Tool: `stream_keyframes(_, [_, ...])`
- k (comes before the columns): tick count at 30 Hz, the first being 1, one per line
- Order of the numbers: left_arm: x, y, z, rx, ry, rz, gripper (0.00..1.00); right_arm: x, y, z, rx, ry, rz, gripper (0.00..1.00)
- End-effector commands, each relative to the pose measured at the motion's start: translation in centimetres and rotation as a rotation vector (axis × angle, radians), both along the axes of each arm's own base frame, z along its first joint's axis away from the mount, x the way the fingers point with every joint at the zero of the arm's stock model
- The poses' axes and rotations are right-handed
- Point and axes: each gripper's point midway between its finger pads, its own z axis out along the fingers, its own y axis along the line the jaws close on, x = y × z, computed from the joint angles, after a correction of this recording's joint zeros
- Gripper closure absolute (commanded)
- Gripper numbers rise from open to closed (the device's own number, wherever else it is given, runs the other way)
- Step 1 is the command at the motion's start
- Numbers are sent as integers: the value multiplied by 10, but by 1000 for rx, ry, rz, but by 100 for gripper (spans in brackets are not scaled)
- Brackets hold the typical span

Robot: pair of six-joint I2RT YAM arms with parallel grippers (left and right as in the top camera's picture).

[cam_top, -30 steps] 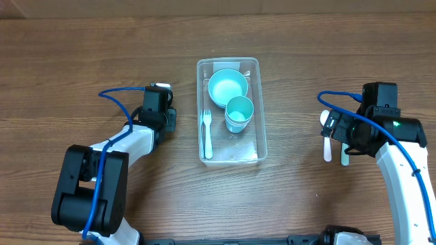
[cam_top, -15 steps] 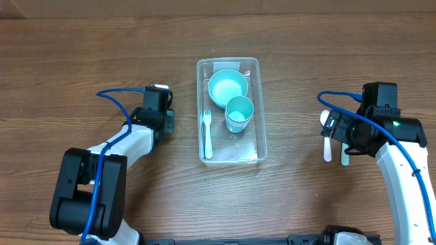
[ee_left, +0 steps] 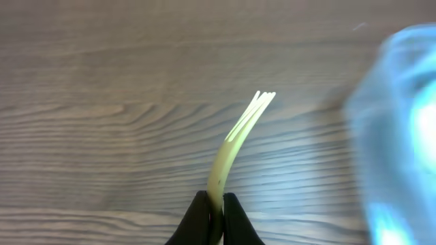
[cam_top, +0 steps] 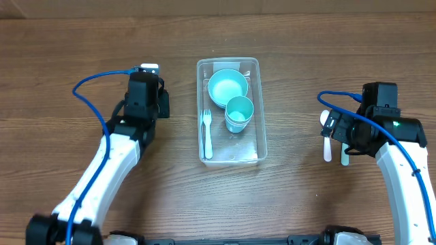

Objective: Pack container
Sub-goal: 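Place the yellow fork into the container beside the light-blue fork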

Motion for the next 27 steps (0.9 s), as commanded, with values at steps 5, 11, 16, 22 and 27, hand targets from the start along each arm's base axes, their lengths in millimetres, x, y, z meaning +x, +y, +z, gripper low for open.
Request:
stream_keyframes(5, [-23, -89, 83, -431, -143, -73, 96, 2, -2, 3, -4, -12, -6, 0])
stream_keyframes(11, [-42, -129, 95, -630, -102, -41, 96, 2, -2, 3, -4, -12, -6, 0])
stream_keyframes(16, [-52, -149, 87, -694, -40, -38, 96, 2, -2, 3, -4, -12, -6, 0])
stream_keyframes(22, [-55, -170, 49, -670, 69, -27, 96, 2, -2, 3, -4, -12, -6, 0])
stream_keyframes(27, [-59, -172, 33, -618, 92, 0, 96, 2, -2, 3, -4, -12, -6, 0])
